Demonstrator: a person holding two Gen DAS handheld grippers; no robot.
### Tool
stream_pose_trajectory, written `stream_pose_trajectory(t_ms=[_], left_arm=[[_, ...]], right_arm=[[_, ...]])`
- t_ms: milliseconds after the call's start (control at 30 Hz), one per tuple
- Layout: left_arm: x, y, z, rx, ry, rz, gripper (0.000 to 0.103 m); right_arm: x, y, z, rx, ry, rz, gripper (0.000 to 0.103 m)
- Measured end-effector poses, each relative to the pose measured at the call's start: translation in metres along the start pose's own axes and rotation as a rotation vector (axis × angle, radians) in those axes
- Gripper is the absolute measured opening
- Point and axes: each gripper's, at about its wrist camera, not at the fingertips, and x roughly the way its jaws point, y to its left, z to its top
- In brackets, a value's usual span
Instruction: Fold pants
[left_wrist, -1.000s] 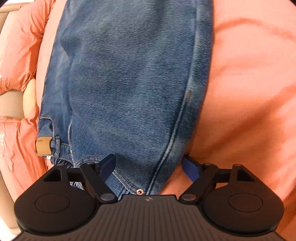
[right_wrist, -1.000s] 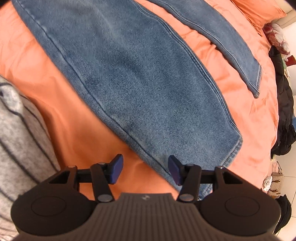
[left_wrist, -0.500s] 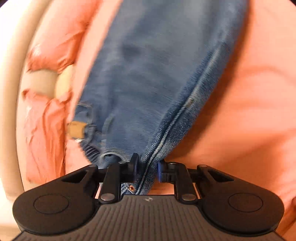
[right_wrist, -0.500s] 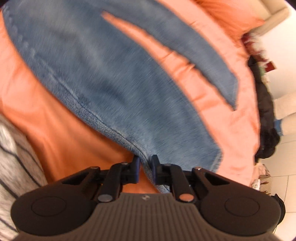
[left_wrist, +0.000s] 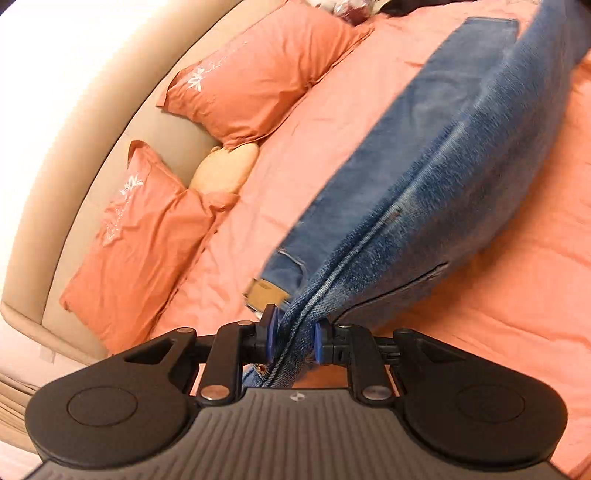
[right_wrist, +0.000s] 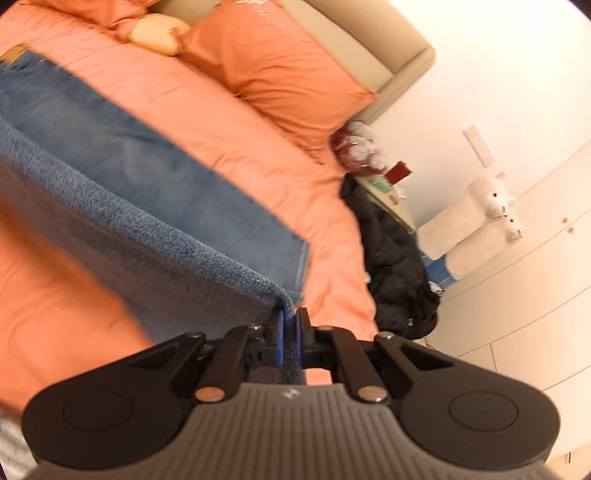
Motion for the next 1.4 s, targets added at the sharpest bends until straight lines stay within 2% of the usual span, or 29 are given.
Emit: stream_pose_trajectory(t_ms=[200, 367, 467, 533, 733, 833, 867, 900, 933, 967, 1167, 1400], left_arm=[[0.055, 0.027, 0.038, 0.016, 0.058, 0.013, 0.022], [0.105, 0.034, 0.07, 0.075, 0.096, 0.051, 0.022], [0.144, 0.032, 0.078, 0.112, 0.14, 0.058, 0.022], [0.168, 0.031, 0.077, 0.117, 0.168, 0.047, 0.022], [0.229, 0.016, 0.066, 0.165, 0.228, -0.008, 0.023], [0.251, 0.018, 0.06, 0.144, 0.249, -0.039, 0.024], [0.255, 0.018, 0.058, 0.133, 0.251, -0.045, 0.024], [0.259, 0.018, 0.058, 0.126, 0.252, -0.051, 0.024], [0.261, 0.017, 0.057, 0.123, 0.251, -0.055, 0.024], [0.263, 0.017, 0.055, 0.123, 0.248, -0.057, 0.024], [0.275, 0.025, 0.058, 0.061, 0.289, -0.088, 0.024], [0.279, 0.015, 0.062, 0.078, 0.319, -0.046, 0.024]], right_arm=[[0.063, 0.002, 0.048, -0.062, 0.016, -0.066, 0.0], [0.123, 0.005, 0.086, -0.119, 0.065, -0.104, 0.0], [0.159, 0.008, 0.105, -0.159, 0.068, -0.18, 0.0], [0.183, 0.001, 0.118, -0.122, 0.084, -0.156, 0.0], [0.245, 0.004, 0.132, -0.098, 0.197, 0.03, 0.0], [0.272, -0.012, 0.126, 0.043, 0.289, 0.083, 0.0], [0.28, -0.019, 0.121, 0.097, 0.318, 0.1, 0.007], [0.288, -0.027, 0.115, 0.154, 0.345, 0.12, 0.021], [0.297, -0.034, 0.108, 0.216, 0.368, 0.139, 0.028], [0.305, -0.038, 0.101, 0.279, 0.389, 0.153, 0.04], [0.328, -0.059, 0.054, 0.62, 0.461, 0.196, 0.042], [0.365, -0.061, 0.017, 0.959, 0.466, 0.238, 0.044]])
